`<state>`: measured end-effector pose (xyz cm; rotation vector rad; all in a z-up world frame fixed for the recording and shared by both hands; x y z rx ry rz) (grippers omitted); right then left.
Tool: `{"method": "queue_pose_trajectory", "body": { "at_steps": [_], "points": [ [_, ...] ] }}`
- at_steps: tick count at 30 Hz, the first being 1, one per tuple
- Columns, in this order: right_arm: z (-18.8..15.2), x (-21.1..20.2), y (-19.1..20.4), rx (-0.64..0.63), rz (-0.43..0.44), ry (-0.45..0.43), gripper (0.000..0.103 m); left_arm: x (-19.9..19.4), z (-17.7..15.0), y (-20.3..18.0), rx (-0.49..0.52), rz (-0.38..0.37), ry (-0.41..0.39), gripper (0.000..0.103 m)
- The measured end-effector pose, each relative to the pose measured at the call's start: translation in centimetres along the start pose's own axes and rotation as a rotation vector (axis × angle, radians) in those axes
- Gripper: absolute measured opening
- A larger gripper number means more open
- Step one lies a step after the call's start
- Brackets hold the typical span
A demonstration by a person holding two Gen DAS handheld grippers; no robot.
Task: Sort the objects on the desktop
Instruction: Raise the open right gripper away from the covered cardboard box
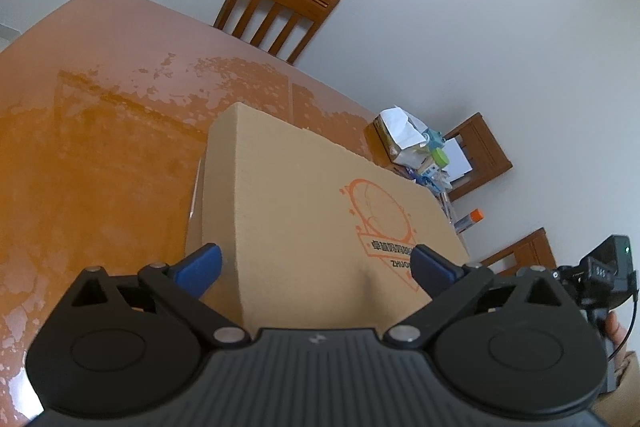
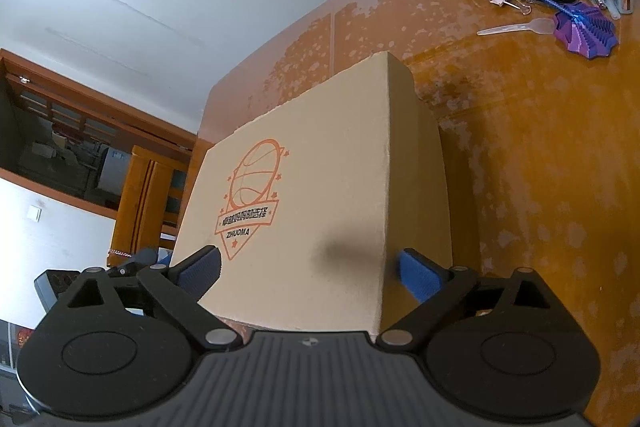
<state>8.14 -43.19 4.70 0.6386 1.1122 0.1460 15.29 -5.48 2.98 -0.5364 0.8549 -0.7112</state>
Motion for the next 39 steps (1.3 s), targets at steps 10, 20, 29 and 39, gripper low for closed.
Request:
{"method": "queue_pose_trajectory", "body": {
  "at_steps": [10, 20, 29, 39],
  "points": [
    [-0.23, -0.01, 0.41, -0.028, -0.007, 0.012, 0.102, -0.04, -0.15, -0.02, 0.001, 0.006, -0.008, 0.100],
    [-0.22, -0.09, 0.41, -0.027, -0.004, 0.018, 0.102, 0.29, -0.42, -0.02, 0.015, 0.021, 0.007, 0.102],
    [-0.30, -0.22, 0.41, -0.028, 0.004, 0.018, 0.103, 0.39, -0.52, -0.01, 0.014, 0.027, 0.008, 0.102],
    [-0.32, -0.10, 0.15, -0.015, 0.009, 0.026, 0.103, 0.62, -0.85, -0.29, 0.035, 0.047, 0.020, 0.102]
  ]
}}
Point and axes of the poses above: each gripper's, at about its wrist camera, not at the fingertips, and x roughly the way its jaws point, y to its left, z to its top, the point moved 4 cm from there along x, roughly the way its jaws point, and after that the axes turned 11 degrees about -z, right-handed, at the moved point
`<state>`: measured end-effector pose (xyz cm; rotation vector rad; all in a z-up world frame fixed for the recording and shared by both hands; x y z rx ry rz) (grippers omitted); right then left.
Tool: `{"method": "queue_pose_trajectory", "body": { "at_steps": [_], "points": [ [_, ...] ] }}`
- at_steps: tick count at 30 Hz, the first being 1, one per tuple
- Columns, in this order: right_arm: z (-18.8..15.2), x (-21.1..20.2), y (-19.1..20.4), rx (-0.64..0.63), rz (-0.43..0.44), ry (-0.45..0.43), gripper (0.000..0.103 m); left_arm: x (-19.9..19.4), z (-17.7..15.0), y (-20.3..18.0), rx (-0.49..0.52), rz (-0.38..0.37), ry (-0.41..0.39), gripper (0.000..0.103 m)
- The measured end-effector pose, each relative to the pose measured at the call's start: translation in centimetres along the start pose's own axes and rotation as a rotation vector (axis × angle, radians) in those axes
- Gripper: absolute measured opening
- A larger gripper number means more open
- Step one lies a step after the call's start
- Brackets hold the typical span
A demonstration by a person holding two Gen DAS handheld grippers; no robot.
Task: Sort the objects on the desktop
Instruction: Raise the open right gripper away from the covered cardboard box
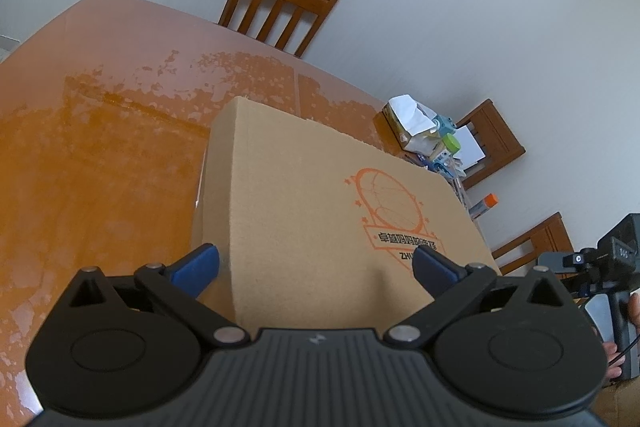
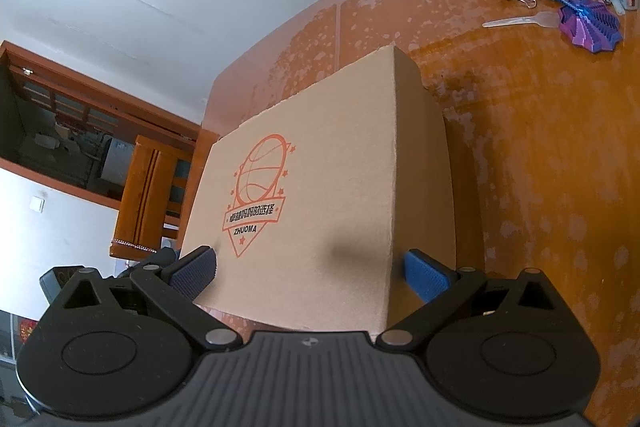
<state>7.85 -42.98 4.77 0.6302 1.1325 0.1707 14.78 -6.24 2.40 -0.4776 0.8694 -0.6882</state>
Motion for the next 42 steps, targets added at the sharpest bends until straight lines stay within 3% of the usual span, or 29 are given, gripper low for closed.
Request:
{"method": "queue_pose_trajectory", "body": {
  "at_steps": [10, 19, 31, 37, 42],
  "points": [
    [-0.1, 0.6, -0.2, 0.002, -0.034, -0.013, 0.103, 0.3, -0.2, -0.5, 0.055, 0.032, 0.011, 0.102],
    [-0.4, 0.1, 2.2, -0.220, -0.312, -0.123, 0.102, 0.5, 0.0, -3.4, 0.286, 0.183, 0.012, 0.102],
    [-0.6, 0.1, 1.7, -0.230, -0.335, -0.094, 0.102, 1.2, -1.0, -2.9, 0.296, 0.232, 0.067, 0.102],
    [-1.6, 0.2, 2.2, -0.296, -0.334, -0.053, 0.102, 0.2, -3.0, -4.6, 0.443, 0.256, 0.112, 0.102],
    [-2.5, 0.4, 2.2, -0.344, -0.361, -0.026, 0.102, 0.5, -4.9, -5.6, 0.576, 0.334, 0.146, 0.102]
  ]
}}
Point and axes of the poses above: each gripper's, at about its wrist camera, not at the fingertips, and x roughly the way its jaws point, y to its left, z to its top, the point moved 4 cm from there along x, roughly the way its jaws point, and after that the axes turned 11 degrees about -z, right-handed, at the moved point
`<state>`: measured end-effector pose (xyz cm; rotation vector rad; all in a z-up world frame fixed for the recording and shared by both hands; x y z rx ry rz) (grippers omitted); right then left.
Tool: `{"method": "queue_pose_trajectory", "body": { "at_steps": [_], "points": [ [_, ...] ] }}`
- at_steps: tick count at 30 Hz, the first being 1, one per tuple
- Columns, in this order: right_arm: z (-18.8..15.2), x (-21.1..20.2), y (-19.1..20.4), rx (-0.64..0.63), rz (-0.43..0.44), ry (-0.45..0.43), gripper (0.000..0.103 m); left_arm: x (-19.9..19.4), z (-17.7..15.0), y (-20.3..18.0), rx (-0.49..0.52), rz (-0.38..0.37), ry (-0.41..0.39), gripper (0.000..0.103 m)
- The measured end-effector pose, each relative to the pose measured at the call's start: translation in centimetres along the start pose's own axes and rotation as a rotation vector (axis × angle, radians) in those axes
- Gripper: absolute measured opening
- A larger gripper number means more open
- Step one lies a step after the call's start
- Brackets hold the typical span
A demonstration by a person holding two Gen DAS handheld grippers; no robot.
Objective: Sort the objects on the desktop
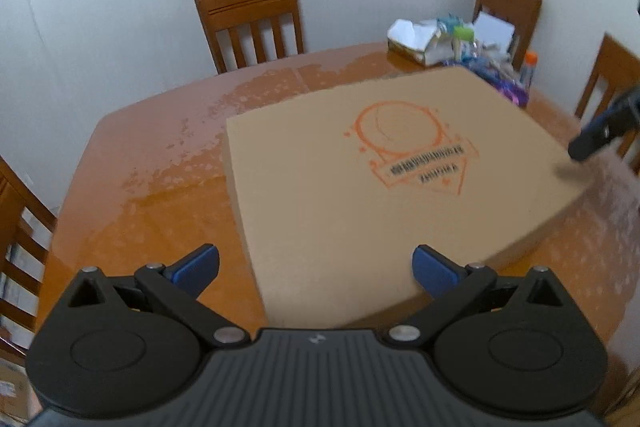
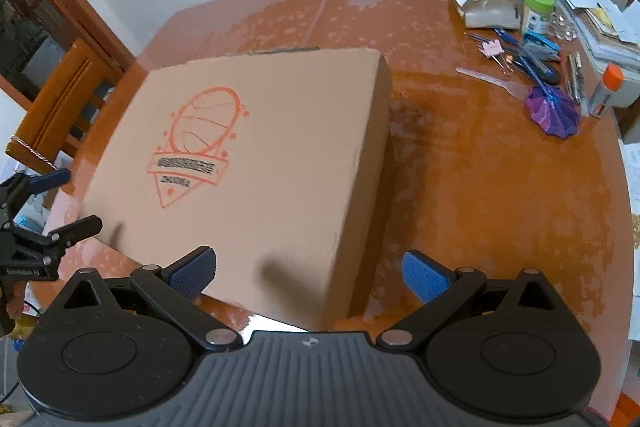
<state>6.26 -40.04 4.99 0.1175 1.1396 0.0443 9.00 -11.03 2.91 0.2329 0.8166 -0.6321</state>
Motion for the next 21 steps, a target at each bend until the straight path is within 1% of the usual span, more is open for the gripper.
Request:
{"method": "queue_pose_trajectory", "body": {
  "at_steps": [2, 5, 7, 9, 12, 15, 19, 21],
  "points": [
    [-0.4, 0.0, 0.2, -0.026, 0.010, 0.014, 0.102, -0.4, -0.5, -0.5, 0.014, -0.029, 0.008, 0.102],
    [-1.2, 0.1, 0.8, -0.088, 0.020, 0.037, 0.102, -0.9, -1.3, -1.0, 0.045, -0.042, 0.015, 0.102],
    [-1.8, 0.4, 1.2, -0.137, 0.015, 0.054, 0.102, -0.9, -1.7, -1.2, 0.048, -0.061, 0.028, 0.102],
    [-2.2, 0.7, 1.5, -0.165, 0.009, 0.072, 0.102, -0.6, -2.0, -1.4, 0.049, -0.060, 0.036, 0.102],
    [-2.1, 1.7, 1.5, -0.159, -0.009, 0.082, 0.102, 0.5, -2.0, -1.0, 0.036, -0.043, 0.048, 0.102],
    [-1.8, 2.4, 1.3, -0.138, -0.024, 0.083, 0.102, 0.7, -1.8, -0.8, 0.026, -0.046, 0.038, 0.102],
    [-1.6, 2.6, 0.9, -0.103, -0.018, 0.079, 0.102, 1.2, -1.9, -0.2, 0.028, -0.034, 0.045, 0.102],
    [-1.6, 2.8, 1.0, -0.099, -0.012, 0.075, 0.102, 1.4, -1.9, 0.0, 0.026, -0.043, 0.046, 0.102]
  ]
}}
Point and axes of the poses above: each gripper's, at about its wrist camera, not at the fingertips, and x roughly the way its jaws point, y to its left, z to its top, the point moved 4 cm from there along x, roughly the way its jaws point, and after that the axes turned 11 degrees about -z, right-handed, at the moved point
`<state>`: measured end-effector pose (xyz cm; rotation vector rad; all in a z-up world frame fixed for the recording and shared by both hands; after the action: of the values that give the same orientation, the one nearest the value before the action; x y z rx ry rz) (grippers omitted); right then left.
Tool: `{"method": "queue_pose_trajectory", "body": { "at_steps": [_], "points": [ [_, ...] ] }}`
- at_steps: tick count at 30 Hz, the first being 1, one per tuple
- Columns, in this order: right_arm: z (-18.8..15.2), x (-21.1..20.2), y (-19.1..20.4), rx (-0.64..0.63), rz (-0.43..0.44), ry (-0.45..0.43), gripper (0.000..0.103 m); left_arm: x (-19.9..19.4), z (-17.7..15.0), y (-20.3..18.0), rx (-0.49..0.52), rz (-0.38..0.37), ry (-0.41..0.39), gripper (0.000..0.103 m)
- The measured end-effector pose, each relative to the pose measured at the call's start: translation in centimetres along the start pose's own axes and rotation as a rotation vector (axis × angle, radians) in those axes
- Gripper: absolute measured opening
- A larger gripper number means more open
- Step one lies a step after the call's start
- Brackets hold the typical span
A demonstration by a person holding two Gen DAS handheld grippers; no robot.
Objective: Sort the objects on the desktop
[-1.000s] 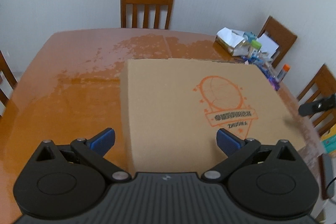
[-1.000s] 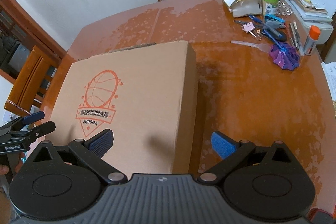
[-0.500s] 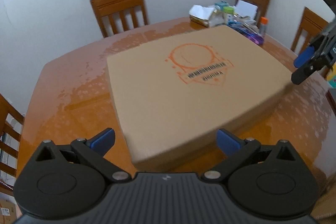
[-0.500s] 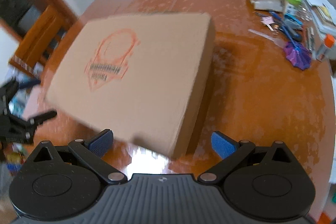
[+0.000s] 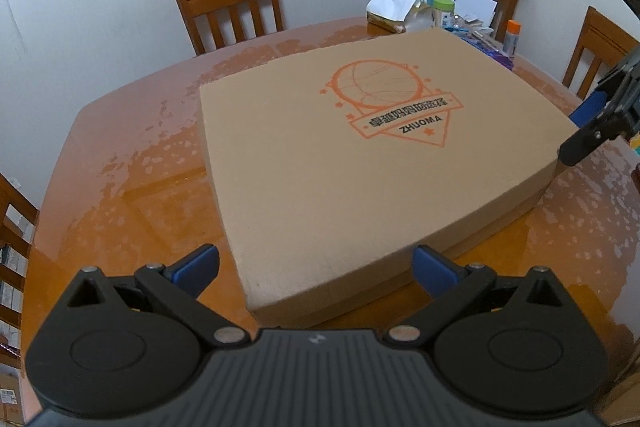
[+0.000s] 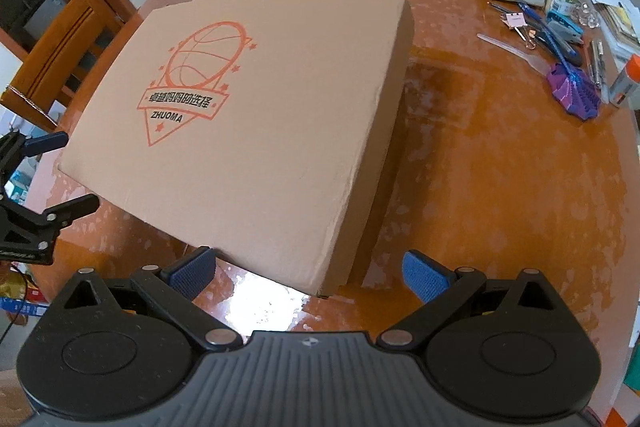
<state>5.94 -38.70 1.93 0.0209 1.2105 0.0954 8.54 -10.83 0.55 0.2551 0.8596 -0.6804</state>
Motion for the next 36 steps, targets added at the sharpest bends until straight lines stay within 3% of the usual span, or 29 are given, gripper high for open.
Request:
{"method": "queue_pose_trajectory", "body": {
  "at_steps": [10, 15, 19, 21, 26, 36],
  "points": [
    [0.6, -0.3, -0.5, 0.051, -0.003, -0.031, 0.102, 0.2, -0.1, -0.1, 0.007, -0.008, 0.002, 0.103],
    [1.5, -2.4, -0.8, 0.104, 0.024, -0.114, 0.102, -1.7, 0.7, -0.9, 0.027, -0.030, -0.039, 0.103],
    [2.6, -3.8, -0.4, 0.130, 0.107, -0.188, 0.102, -2.2, 2.1, -1.0, -0.008, -0.105, -0.108, 0.103],
    [3.1, -3.9, 0.1, 0.140, 0.157, -0.209, 0.102, -1.6, 2.5, -1.1, -0.019, -0.118, -0.106, 0.103],
    [3.7, -3.0, 1.6, 0.123, 0.240, -0.193, 0.102, -0.1, 3.0, -1.1, -0.036, -0.140, -0.084, 0.103],
    [3.7, -1.7, 1.9, 0.118, 0.271, -0.140, 0.103, 0.4, 2.9, -0.8, -0.042, -0.144, -0.065, 0.103]
  ]
}}
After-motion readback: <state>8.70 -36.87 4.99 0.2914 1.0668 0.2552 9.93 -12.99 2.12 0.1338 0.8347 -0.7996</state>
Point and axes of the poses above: each gripper's, at about its wrist camera, not at the fingertips, and x roughly the way its jaws point, y to its left, z to its top, the point moved 4 cm from there along x, roughly the way its jaws point, and after that the axes turned 11 degrees about -z, right-handed, at the moved point
